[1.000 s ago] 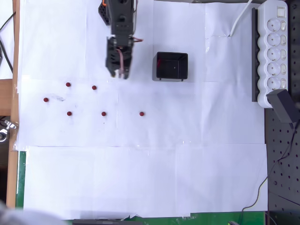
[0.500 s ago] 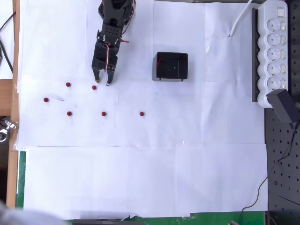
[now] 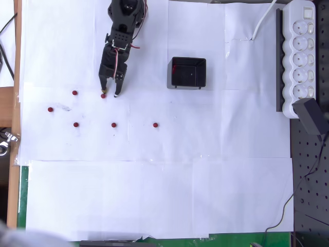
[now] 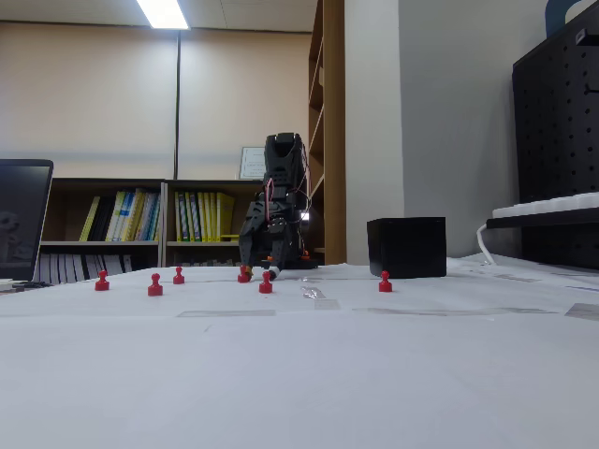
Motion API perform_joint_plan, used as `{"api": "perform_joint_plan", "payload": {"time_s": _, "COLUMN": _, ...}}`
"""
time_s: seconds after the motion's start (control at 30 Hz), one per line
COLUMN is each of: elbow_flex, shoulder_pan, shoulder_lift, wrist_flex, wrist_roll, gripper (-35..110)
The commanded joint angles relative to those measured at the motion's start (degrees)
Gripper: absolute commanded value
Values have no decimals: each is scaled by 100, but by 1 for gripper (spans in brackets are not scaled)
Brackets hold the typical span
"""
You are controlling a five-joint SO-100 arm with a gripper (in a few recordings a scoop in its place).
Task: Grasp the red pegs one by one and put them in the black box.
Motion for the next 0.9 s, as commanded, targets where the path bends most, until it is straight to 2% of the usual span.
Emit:
{"api": "perform_joint_plan", "payload": {"time_s": 0.0, "elbow_flex": 44, "shoulder_pan": 141, "shoulder_lift": 193, "wrist_flex": -396, "wrist_roll": -62, "gripper": 14}}
{"api": "perform_joint_plan", "payload": {"time_s": 0.57, "elbow_flex": 88, "shoulder_pan": 176, "shoulder_lift": 1002, "wrist_flex": -1521, "wrist_roll": 35, "gripper": 14}}
{"api": "perform_joint_plan", "payload": {"time_s": 0.87, "elbow_flex": 272, "shoulder_pan": 193, "shoulder_lift": 1354, "wrist_flex": -1547, "wrist_roll": 26, "gripper": 14}}
